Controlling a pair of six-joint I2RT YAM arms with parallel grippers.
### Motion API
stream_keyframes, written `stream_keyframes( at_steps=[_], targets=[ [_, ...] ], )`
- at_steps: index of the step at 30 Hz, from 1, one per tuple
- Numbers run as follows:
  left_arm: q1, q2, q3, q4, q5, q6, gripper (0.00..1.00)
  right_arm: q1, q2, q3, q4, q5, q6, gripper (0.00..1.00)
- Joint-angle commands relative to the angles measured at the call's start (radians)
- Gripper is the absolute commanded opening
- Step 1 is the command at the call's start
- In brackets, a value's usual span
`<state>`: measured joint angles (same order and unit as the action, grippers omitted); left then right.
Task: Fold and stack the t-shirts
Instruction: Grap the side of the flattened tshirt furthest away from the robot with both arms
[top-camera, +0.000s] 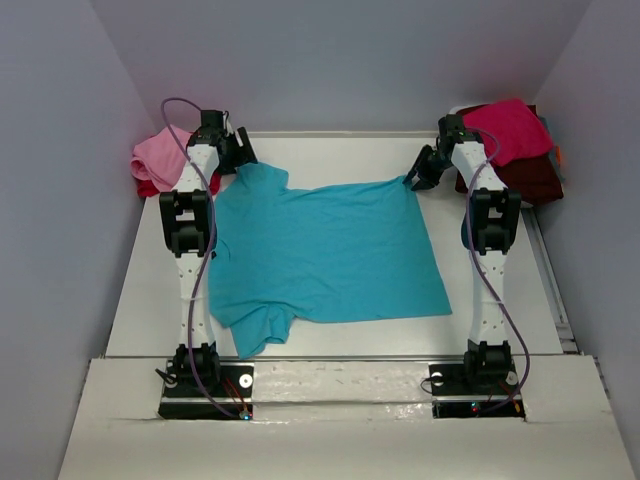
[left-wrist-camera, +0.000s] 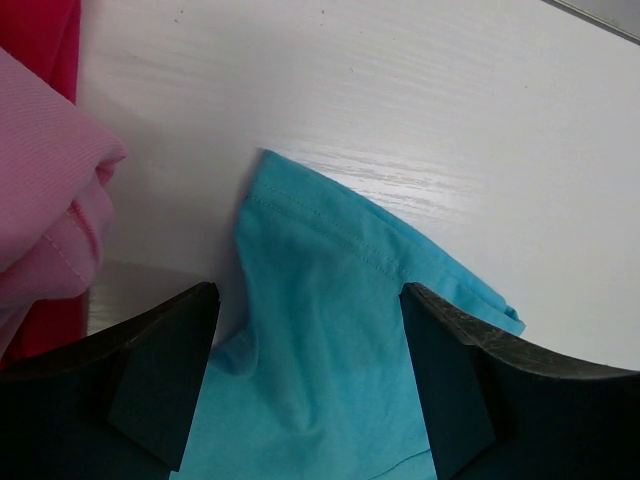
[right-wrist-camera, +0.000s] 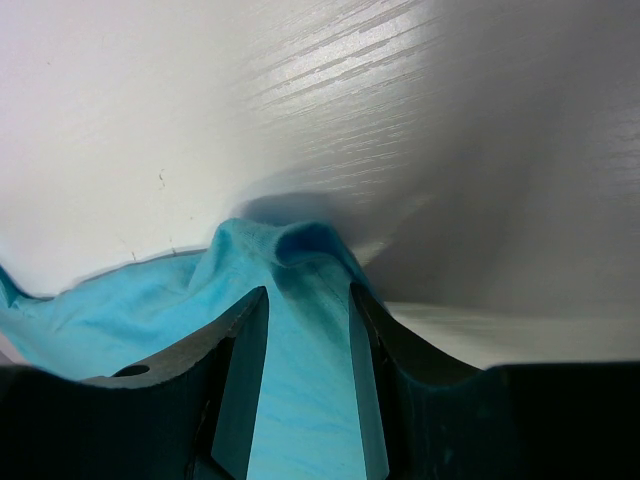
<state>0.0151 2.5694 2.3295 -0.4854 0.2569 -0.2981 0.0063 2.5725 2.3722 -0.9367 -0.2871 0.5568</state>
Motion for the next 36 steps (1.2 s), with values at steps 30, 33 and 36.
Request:
stream_keyframes(
  at_steps=[30, 33, 36],
  targets=[
    [0.023, -0.104, -0.062, -0.053, -0.011, 0.024, 0.77, -0.048, -0.097, -0.025, 0.162, 0.175, -0.005, 0.47],
    [0.023, -0.106, -0.062, -0.055, -0.011, 0.025, 0.77, -0.048, -0.095, -0.025, 0.167, 0.184, -0.009, 0.50],
    [0.032, -0.106, -0.065, -0.056, -0.013, 0.027, 0.77, -0.048, -0.100, -0.034, 0.187, 0.189, -0.015, 0.54]
  ],
)
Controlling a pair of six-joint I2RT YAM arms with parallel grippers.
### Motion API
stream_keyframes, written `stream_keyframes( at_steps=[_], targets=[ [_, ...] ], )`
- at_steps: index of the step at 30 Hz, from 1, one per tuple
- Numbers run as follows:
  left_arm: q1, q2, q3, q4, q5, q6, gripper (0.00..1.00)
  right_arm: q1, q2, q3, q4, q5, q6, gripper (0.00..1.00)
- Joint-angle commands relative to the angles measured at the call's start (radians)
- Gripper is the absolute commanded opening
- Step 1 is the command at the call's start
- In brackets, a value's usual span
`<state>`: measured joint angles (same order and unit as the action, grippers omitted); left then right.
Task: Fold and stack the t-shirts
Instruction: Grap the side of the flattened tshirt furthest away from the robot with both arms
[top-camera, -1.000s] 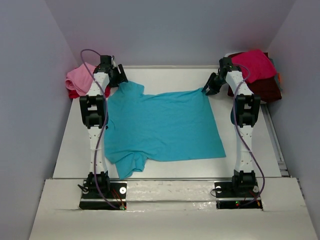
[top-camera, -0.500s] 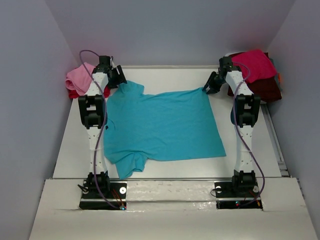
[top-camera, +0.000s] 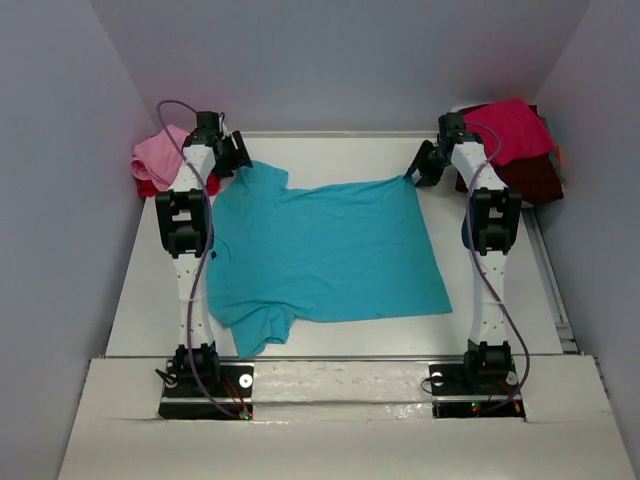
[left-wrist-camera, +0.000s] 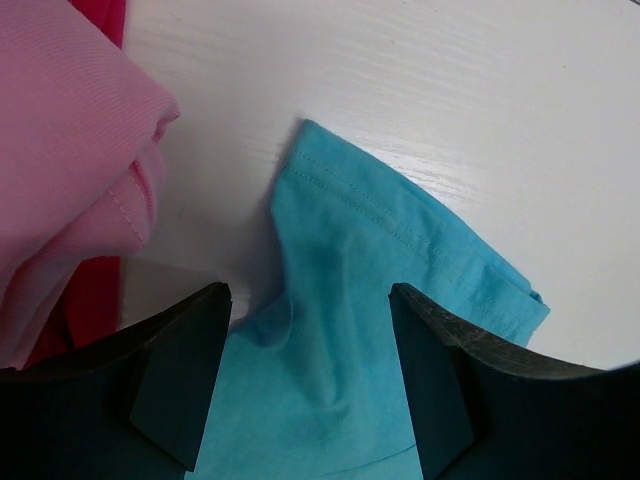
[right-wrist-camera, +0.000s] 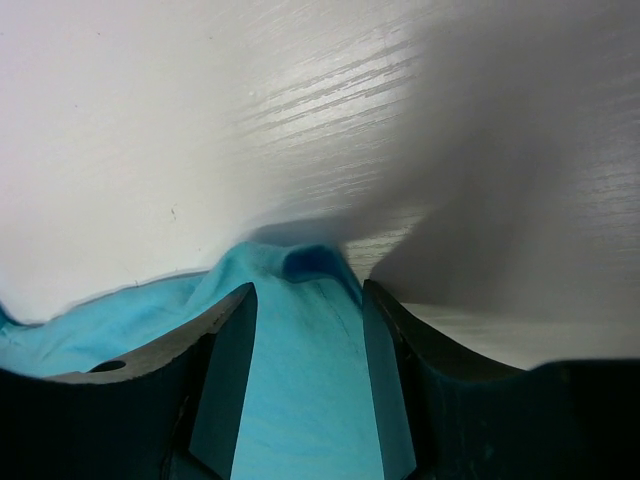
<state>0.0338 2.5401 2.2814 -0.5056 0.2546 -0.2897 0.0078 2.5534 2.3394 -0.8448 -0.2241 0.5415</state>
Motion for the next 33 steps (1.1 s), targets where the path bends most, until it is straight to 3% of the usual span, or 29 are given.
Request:
stream_keyframes(
  at_steps=[1, 11, 33],
  targets=[
    [0.014, -0.076, -0.017, -0.036, -0.009, 0.018, 0.77, -0.049, -0.079, 0.000, 0.104, 0.126, -0.002, 0.54],
    [0.014, -0.078, -0.013, -0.042, -0.012, 0.020, 0.77, -0.049, -0.048, 0.044, 0.148, 0.137, -0.037, 0.56],
    [0.014, -0.073, 0.004, -0.059, -0.017, 0.018, 0.77, -0.049, 0.042, 0.066, 0.107, -0.043, 0.005, 0.56]
  ],
)
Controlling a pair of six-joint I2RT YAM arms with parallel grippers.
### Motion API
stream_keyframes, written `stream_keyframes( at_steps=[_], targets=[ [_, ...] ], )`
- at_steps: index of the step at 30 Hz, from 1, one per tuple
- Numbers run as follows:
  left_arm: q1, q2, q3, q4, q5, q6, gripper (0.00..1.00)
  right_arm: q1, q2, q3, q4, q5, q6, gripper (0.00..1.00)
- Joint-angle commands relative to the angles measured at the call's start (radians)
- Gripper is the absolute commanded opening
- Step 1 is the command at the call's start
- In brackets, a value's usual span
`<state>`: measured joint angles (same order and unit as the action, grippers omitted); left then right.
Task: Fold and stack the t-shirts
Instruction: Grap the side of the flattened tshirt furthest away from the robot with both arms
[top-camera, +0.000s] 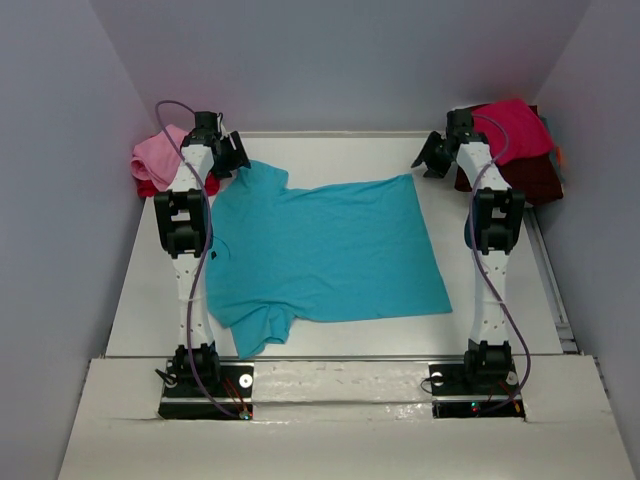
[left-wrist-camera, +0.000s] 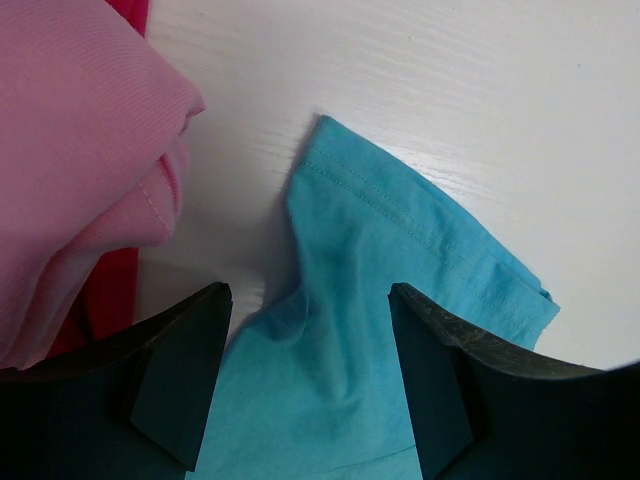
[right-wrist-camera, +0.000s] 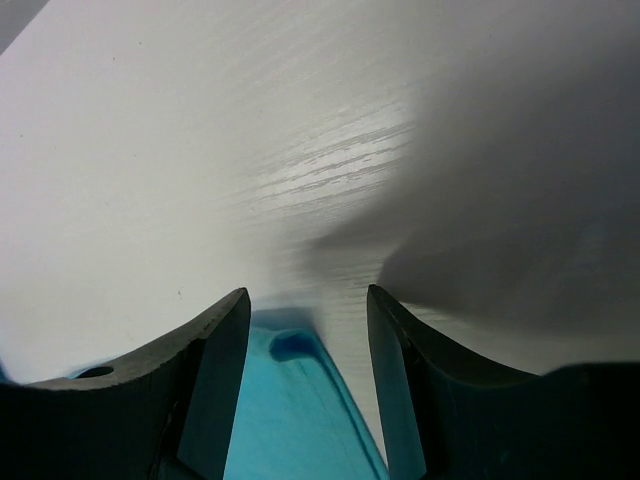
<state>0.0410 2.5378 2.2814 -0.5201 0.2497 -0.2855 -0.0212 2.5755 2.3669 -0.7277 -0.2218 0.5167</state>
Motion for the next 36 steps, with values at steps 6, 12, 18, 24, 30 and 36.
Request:
stream_keyframes(
  at_steps=[6, 12, 18, 24, 30, 36],
  targets=[
    [0.007, -0.068, 0.004, -0.041, -0.009, 0.011, 0.77, -0.020, 0.021, 0.015, -0.044, -0.074, 0.036, 0.56],
    [0.007, -0.073, -0.005, -0.040, -0.007, 0.009, 0.77, -0.011, 0.029, -0.006, -0.070, -0.099, 0.037, 0.56],
    [0.007, -0.076, -0.008, -0.038, -0.007, 0.011, 0.77, 0.010, 0.012, -0.038, -0.088, -0.100, 0.028, 0.56],
    [0.007, -0.076, -0.002, -0.037, -0.004, 0.009, 0.77, 0.030, -0.018, -0.069, -0.107, -0.071, 0.010, 0.56],
    [0.007, -0.076, -0.002, -0.034, -0.001, 0.008, 0.77, 0.052, -0.077, -0.109, -0.125, 0.007, -0.012, 0.56],
    [0.007, -0.071, -0.003, -0.031, 0.003, 0.006, 0.77, 0.098, -0.149, -0.080, -0.159, 0.137, -0.064, 0.57]
  ],
)
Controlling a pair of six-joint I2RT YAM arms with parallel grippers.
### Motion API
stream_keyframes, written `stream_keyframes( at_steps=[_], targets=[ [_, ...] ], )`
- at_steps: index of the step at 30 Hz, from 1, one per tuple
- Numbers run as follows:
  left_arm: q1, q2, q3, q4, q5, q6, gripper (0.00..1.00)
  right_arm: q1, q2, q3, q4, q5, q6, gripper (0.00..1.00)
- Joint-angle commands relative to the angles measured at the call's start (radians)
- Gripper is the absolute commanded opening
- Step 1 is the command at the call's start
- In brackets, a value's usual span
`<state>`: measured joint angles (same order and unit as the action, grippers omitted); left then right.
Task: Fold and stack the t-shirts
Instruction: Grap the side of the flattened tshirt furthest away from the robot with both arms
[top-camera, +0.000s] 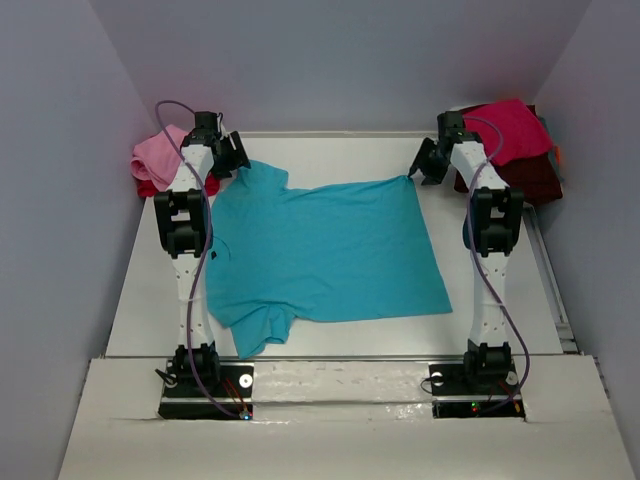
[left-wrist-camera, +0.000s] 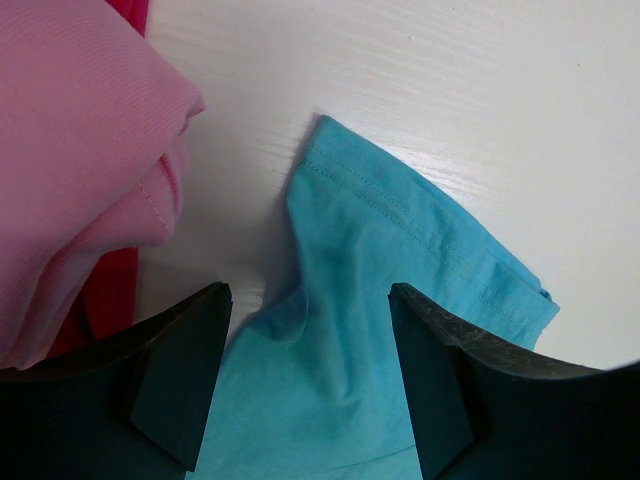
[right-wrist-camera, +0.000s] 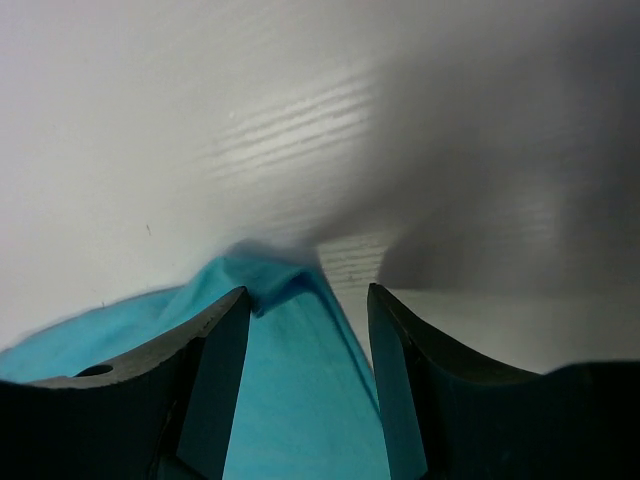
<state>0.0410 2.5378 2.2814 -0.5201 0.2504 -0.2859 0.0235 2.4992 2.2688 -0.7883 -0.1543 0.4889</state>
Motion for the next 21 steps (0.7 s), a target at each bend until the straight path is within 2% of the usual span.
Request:
stream_keyframes(
  at_steps=[1, 5, 10, 21],
  targets=[
    [0.007, -0.071, -0.005, -0.029, 0.004, 0.007, 0.77, 0.053, -0.069, 0.037, -0.126, 0.090, -0.039, 0.57],
    [0.007, -0.071, -0.005, -0.024, 0.009, 0.004, 0.77, 0.064, -0.048, 0.112, -0.180, 0.122, -0.059, 0.57],
    [0.007, -0.071, -0.013, -0.023, 0.013, 0.005, 0.77, 0.055, -0.034, 0.175, -0.222, 0.246, -0.072, 0.59],
    [0.007, -0.074, -0.011, -0.024, 0.013, 0.005, 0.77, 0.055, 0.030, 0.181, -0.201, 0.211, -0.093, 0.59]
  ],
)
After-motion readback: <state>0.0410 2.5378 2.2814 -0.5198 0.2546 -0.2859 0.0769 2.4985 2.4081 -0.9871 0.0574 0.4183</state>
